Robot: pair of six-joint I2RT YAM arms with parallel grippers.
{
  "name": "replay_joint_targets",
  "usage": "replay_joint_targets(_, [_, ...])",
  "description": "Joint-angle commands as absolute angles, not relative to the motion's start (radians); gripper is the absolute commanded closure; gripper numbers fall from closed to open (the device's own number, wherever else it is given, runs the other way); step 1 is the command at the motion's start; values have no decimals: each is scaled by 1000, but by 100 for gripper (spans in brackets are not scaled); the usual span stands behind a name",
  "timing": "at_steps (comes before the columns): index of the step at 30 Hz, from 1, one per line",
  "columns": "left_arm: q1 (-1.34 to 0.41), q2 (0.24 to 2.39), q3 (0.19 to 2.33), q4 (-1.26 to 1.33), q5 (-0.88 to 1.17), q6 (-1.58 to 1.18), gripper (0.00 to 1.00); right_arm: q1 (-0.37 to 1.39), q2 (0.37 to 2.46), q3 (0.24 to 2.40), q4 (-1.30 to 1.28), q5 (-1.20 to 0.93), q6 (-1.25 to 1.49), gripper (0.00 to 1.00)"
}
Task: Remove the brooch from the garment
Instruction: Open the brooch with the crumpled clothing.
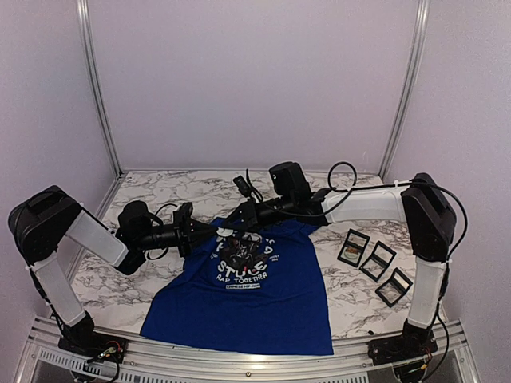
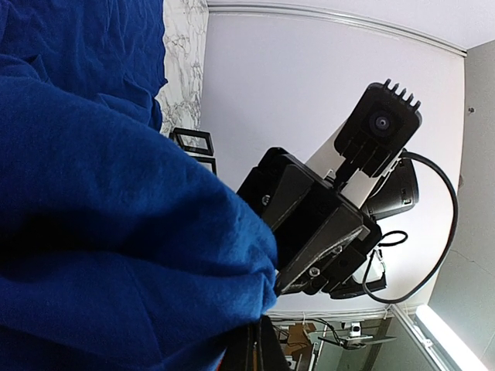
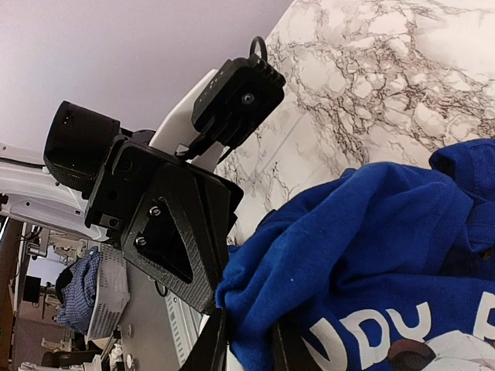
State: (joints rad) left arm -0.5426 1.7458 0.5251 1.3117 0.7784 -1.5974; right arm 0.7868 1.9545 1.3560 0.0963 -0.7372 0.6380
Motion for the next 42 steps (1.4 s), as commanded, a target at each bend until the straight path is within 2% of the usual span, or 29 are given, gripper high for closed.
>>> replay_joint_targets(1, [-534,1746,528,1401,770,-1580,100,777,1944,1341,105,-805,614,83])
replay_joint_targets(5, [-534,1738,532,1364,778,-1552,100,775,1943,1341,106,-811,613,80])
replay_joint_targets(11, [-534,1696,548,1207,793,-1448,100,773,1919,1344,89,-765,581,67])
replay_joint_targets(15, [-534,1678,554,1110,800,-1389,100,774,1888,1345,48,-693,519,56])
replay_joint_targets(22, [-534,1650,560,998,805,-1328,100,780,1803,1285,34,-514,378,48])
replay_joint_targets(28, [-534,1599,576,823,800,-1241,100,804,1773,1234,50,-400,272,47])
replay_joint_targets(32, [-534,1542,589,590,777,-1124,100,834,1792,1243,33,-379,219,47])
replay_joint_targets(36, [-534,1513,572,554,769,-1111,100,864,1803,1235,30,-383,177,49])
replay_joint_targets(42, [-534,1511,507,696,787,-1236,100,884,1764,1176,55,-391,138,64])
